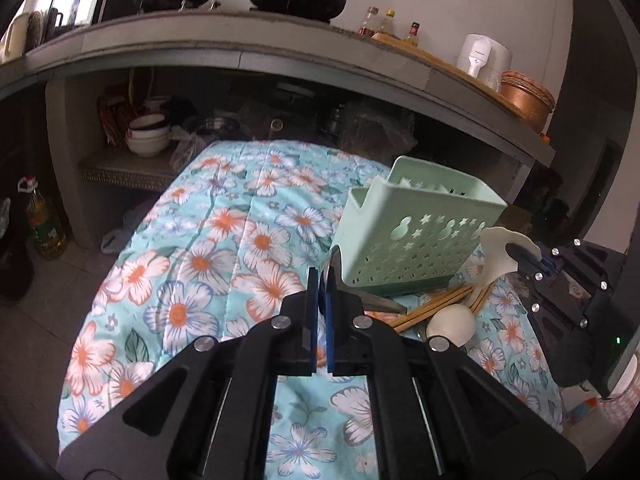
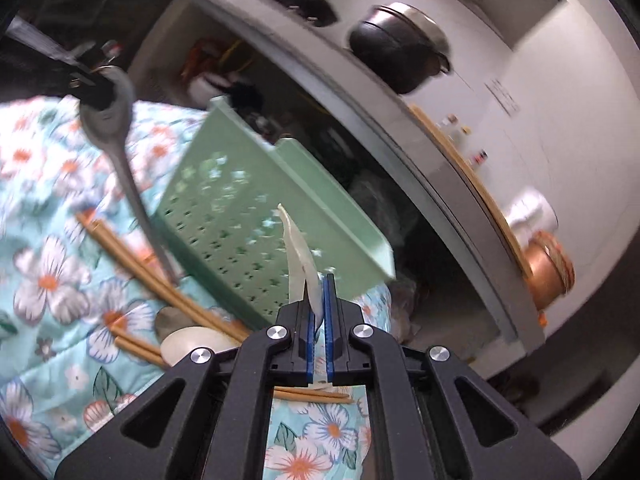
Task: Organize utensils
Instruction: 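Lift the metal spoon with the left tool while the right tool grasps the white rice paddle, then lower the metal spoon into the holder with left while right inserts the paddle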
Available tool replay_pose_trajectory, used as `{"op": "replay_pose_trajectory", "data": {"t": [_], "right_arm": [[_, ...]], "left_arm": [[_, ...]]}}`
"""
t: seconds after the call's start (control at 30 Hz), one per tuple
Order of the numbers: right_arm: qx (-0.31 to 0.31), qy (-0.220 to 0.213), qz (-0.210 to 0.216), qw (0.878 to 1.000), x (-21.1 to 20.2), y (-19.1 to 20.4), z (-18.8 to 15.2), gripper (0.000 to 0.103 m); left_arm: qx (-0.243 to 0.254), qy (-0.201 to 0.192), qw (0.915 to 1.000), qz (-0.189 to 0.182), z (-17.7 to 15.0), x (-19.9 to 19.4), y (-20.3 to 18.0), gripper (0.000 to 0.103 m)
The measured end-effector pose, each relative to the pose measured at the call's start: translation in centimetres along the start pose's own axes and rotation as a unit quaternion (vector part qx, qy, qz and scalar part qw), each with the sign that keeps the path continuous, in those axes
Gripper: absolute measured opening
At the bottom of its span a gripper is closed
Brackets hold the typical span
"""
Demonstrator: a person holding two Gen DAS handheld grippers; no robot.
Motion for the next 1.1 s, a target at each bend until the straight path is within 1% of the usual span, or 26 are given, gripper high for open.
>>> {"op": "replay_pose_trajectory", "data": {"t": [0.1,0.2,0.33,0.5,0.57,0.67,0.73,0.8,0.87,0.93,1.03,1.1], "right_arm": [[0.059,0.007,-0.01,0.998,0.1,-2.3,-0.3,0.004],[0.105,0.01,-0.013,0.994,0.3,-3.9,-0.7,0.004],[0.135,-0.003,-0.027,0.99,-0.4,-5.7,-1.2,0.004],[0.168,-0.015,-0.038,0.985,-0.8,-8.7,-1.5,0.004],[0.189,-0.024,-0.042,0.981,-1.3,-10.3,-1.7,0.004],[0.221,-0.042,-0.045,0.973,-2.1,-12.6,-1.4,0.004],[0.248,-0.059,-0.041,0.966,-2.7,-14.7,-1.0,0.004],[0.273,-0.075,-0.032,0.959,-2.9,-16.4,-0.5,0.004],[0.303,-0.097,-0.014,0.948,-3.1,-18.2,0.3,0.004],[0.329,-0.115,0.008,0.937,-3.0,-19.7,1.0,0.004],[0.357,-0.138,0.041,0.923,-2.6,-21.2,2.1,0.004],[0.367,-0.149,0.06,0.916,-2.3,-21.4,2.8,0.004]], "left_arm": [[0.021,-0.034,0.9992,-0.006,1.8,-1.9,-1.2,0.002],[0.032,-0.054,0.998,-0.007,3.8,-3.4,-2.0,0.002],[0.027,-0.085,0.9957,-0.025,7.0,-5.7,-2.7,0.002],[0.023,-0.127,0.991,-0.035,10.7,-8.5,-3.4,0.002],[0.032,-0.143,0.9889,-0.022,12.2,-9.1,-3.5,0.002],[0.063,-0.159,0.985,0.022,14.0,-9.3,-3.8,0.002],[0.084,-0.157,0.9831,0.043,14.6,-8.7,-4.1,0.002],[0.112,-0.146,0.9809,0.064,15.0,-7.4,-4.7,0.002],[0.133,-0.13,0.9798,0.074,15.0,-6.0,-5.1,0.002],[0.144,-0.109,0.9804,0.079,14.9,-4.3,-5.3,0.002],[0.164,-0.089,0.9778,0.096,14.1,-1.9,-5.4,0.002],[0.173,-0.079,0.9764,0.102,13.4,-0.6,-5.4,0.002]]}}
Point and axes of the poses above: each gripper's, at about its wrist camera, not at the fingertips, and x roughly the way its jaws point, y to its left, z to its top, the point moved 6 cm from there along x, roughly the way its jaws point, and after that the axes turned 3 degrees about -y, right-handed, at the moved point
